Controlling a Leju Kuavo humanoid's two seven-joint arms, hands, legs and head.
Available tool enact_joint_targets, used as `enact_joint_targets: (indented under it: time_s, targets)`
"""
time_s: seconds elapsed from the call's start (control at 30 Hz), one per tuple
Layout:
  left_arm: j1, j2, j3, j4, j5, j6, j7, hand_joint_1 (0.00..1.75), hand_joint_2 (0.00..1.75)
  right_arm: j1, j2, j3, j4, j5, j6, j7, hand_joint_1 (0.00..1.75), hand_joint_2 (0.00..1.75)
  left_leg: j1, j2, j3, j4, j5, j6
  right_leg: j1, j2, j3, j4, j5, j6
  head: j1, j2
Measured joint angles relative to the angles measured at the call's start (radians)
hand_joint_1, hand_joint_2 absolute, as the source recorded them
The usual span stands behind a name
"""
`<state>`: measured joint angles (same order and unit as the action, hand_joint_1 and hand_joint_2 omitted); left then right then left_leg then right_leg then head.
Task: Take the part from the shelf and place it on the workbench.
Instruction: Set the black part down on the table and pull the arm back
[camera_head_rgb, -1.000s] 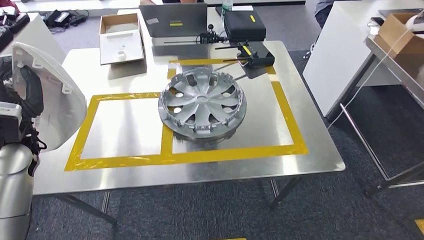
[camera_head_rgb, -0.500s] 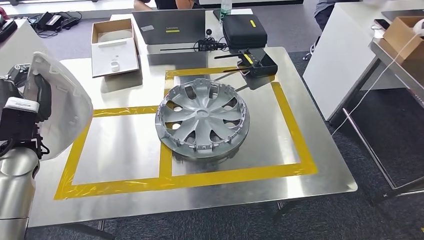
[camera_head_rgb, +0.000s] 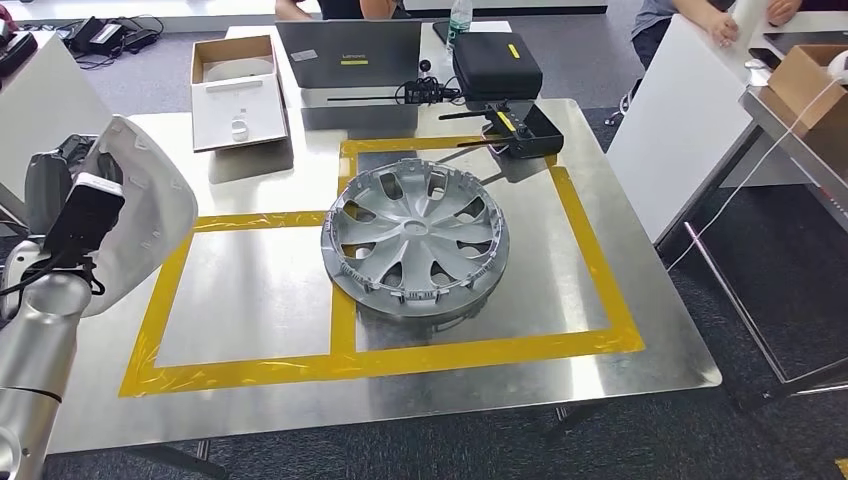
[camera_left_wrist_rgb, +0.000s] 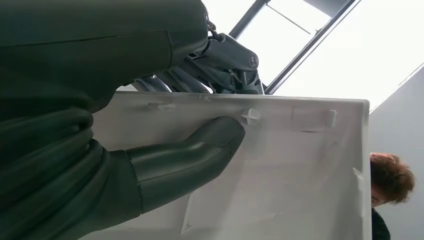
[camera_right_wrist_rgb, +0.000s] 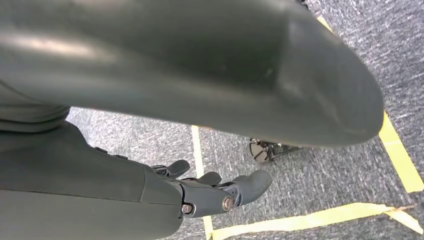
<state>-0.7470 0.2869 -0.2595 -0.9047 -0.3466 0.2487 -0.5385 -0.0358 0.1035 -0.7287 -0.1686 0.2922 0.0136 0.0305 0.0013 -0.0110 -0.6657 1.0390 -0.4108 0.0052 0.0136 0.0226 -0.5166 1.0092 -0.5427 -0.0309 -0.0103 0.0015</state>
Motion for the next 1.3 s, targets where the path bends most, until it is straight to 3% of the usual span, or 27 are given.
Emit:
enact_joint_targets:
  time_s: [0.1, 0.3, 0.47, 0.6, 0.87, 1.13, 1.27, 1.3]
  targets:
    - [-0.035, -0.009, -0.006, 0.109, -0.008, 0.015, -0.021, 1.75, 1.75, 0.000, 0.000, 0.000, 0.000, 0.002, 0.001, 0.000, 0.00, 0.00, 0.000, 0.001, 0.001, 0.000, 0.002, 0.002, -0.002, 0.000, 0.000, 0.000, 0.003, 0.011, 0.000, 0.000]
    - [-0.073, -0.024, -0.028, 0.210, -0.084, 0.080, -0.008, 1.75, 1.75, 0.000, 0.000, 0.001, 0.000, 0.009, 0.003, 0.000, 0.00, 0.00, 0.002, 0.001, 0.003, 0.000, 0.005, -0.001, -0.001, -0.001, 0.002, 0.000, 0.004, 0.014, 0.000, 0.000]
    - [-0.140, -0.076, -0.088, 0.389, -0.219, 0.218, 0.075, 1.75, 1.75, -0.003, 0.000, 0.007, 0.000, 0.024, 0.003, -0.001, 0.00, 0.00, 0.002, 0.000, 0.005, -0.001, 0.005, -0.002, 0.000, -0.001, 0.003, 0.001, 0.004, 0.014, 0.000, 0.000]
    - [-0.184, -0.119, -0.121, 0.488, -0.248, 0.238, 0.134, 1.75, 1.75, -0.004, -0.002, 0.009, 0.000, 0.028, -0.009, 0.001, 0.00, 0.00, 0.002, 0.000, 0.005, -0.001, 0.005, -0.002, 0.000, -0.001, 0.003, 0.001, 0.004, 0.014, 0.000, 0.000]
    - [-0.216, -0.166, -0.153, 0.568, -0.286, 0.269, 0.143, 1.75, 1.75, -0.004, -0.004, 0.010, 0.000, 0.035, -0.016, 0.001, 0.00, 0.00, 0.002, 0.000, 0.005, -0.001, 0.005, -0.002, 0.000, -0.001, 0.003, 0.001, 0.004, 0.014, 0.000, 0.000]
    - [-0.223, -0.196, -0.184, 0.606, -0.336, 0.287, 0.212, 1.75, 1.75, -0.005, -0.006, 0.028, -0.002, 0.055, -0.005, -0.005, 0.00, 0.00, 0.003, 0.000, 0.006, -0.002, 0.006, -0.002, 0.000, -0.001, 0.003, 0.001, 0.004, 0.014, 0.000, 0.000]
    - [-0.231, -0.211, -0.190, 0.616, -0.337, 0.286, 0.219, 0.00, 1.75, -0.005, -0.007, 0.029, -0.002, 0.052, -0.005, -0.012, 0.00, 0.00, 0.003, 0.000, 0.005, -0.002, 0.006, -0.002, 0.000, -0.001, 0.003, 0.001, 0.004, 0.014, 0.000, 0.000]
    - [-0.233, -0.214, -0.190, 0.617, -0.338, 0.286, 0.219, 0.00, 1.31, -0.005, -0.008, 0.029, -0.002, 0.051, -0.005, -0.014, 0.00, 0.00, 0.003, 0.000, 0.005, -0.002, 0.006, -0.002, 0.000, -0.001, 0.003, 0.001, 0.004, 0.014, 0.000, 0.000]
